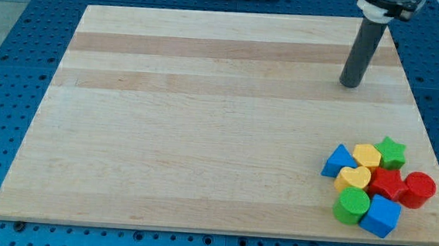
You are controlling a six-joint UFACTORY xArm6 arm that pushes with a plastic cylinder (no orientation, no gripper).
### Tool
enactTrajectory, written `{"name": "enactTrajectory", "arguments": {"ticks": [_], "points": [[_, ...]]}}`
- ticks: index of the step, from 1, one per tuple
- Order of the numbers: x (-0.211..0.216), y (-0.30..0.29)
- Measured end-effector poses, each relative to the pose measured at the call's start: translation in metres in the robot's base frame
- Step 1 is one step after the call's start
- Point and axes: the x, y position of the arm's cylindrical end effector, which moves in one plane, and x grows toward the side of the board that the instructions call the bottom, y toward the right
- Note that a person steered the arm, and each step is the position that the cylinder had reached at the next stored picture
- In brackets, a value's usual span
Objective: Drag the arm to the top right of the green star
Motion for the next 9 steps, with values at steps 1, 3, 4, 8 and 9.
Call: {"name": "enactTrajectory", "arguments": {"ticks": [1,3,4,8,9], "points": [[0.029,0.016],[0.052,0.085],[0.094,0.11],[0.114,0.078],[0.121,0.059]]}}
